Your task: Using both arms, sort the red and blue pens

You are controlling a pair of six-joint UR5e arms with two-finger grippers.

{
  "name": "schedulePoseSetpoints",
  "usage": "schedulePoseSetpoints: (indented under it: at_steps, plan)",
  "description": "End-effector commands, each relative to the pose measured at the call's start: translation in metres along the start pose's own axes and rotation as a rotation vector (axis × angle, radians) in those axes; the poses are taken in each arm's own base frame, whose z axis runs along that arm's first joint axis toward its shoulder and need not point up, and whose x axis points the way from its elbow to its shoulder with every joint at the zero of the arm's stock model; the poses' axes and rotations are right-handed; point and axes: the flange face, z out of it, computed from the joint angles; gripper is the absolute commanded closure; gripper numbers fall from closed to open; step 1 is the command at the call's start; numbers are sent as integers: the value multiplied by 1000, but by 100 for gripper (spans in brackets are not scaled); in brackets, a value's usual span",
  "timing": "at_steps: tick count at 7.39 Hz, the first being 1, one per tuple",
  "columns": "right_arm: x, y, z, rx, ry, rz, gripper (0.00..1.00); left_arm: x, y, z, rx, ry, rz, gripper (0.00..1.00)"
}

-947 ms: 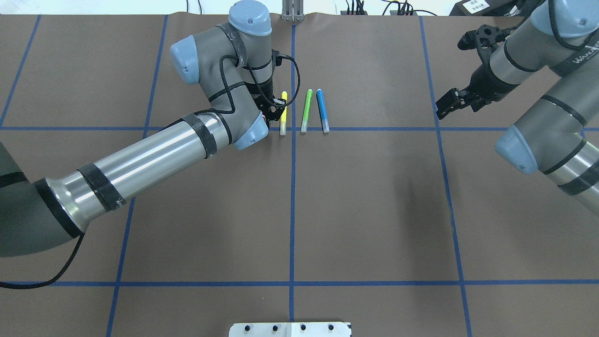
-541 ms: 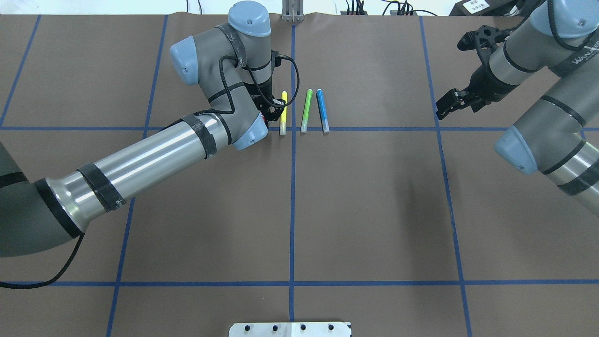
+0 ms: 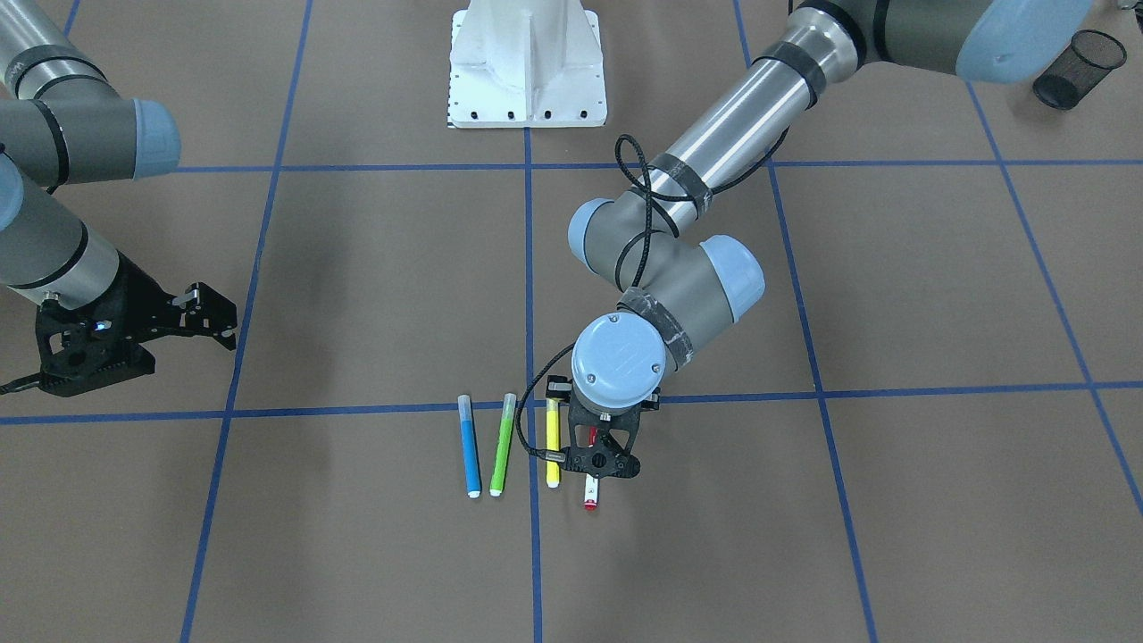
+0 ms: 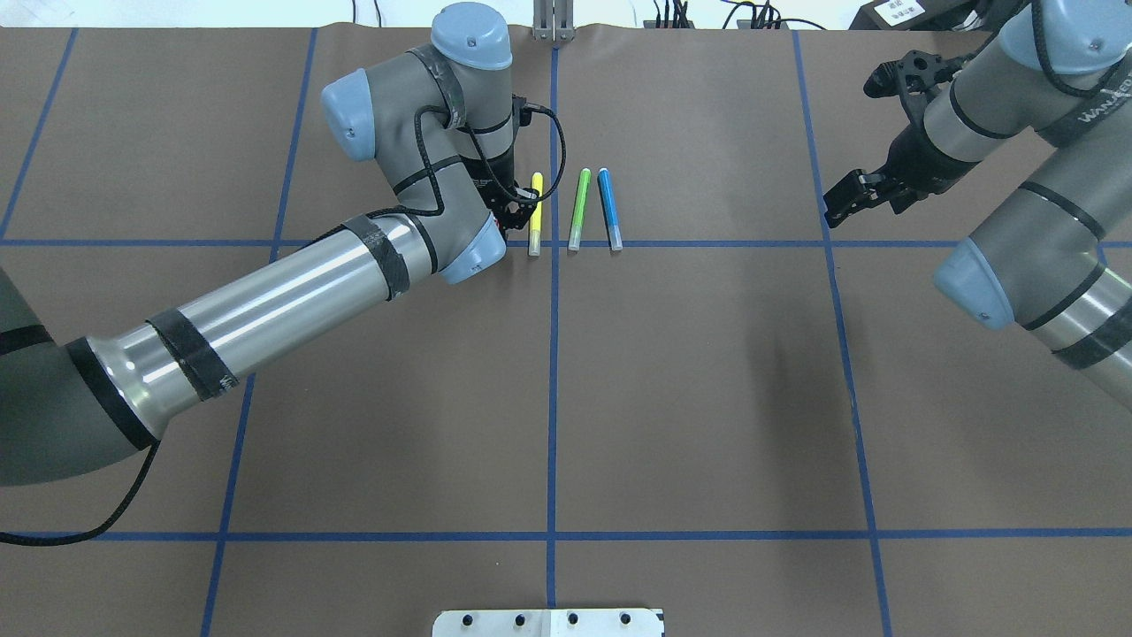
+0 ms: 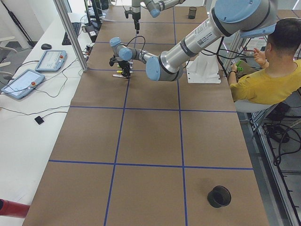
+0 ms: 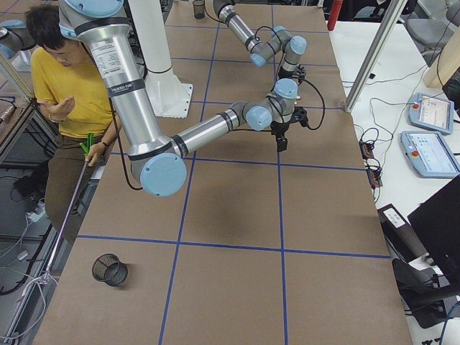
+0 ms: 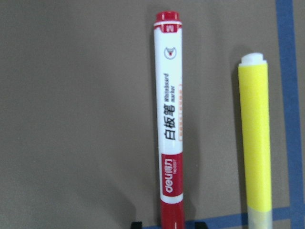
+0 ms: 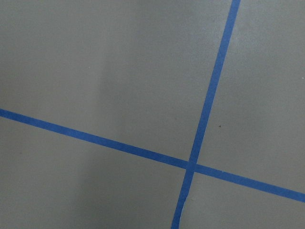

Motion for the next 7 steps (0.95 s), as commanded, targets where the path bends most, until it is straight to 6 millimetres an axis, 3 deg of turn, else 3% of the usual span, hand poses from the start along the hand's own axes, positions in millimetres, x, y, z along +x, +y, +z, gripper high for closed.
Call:
schedulePoseSetpoints:
  at_steps: [1,7]
  plan:
    - [0,0,0,0,0,0,1,3,1,1,4,6,7,58]
    - [0,0,1,-2,0,0,1,3,2,2,5,5,10,66]
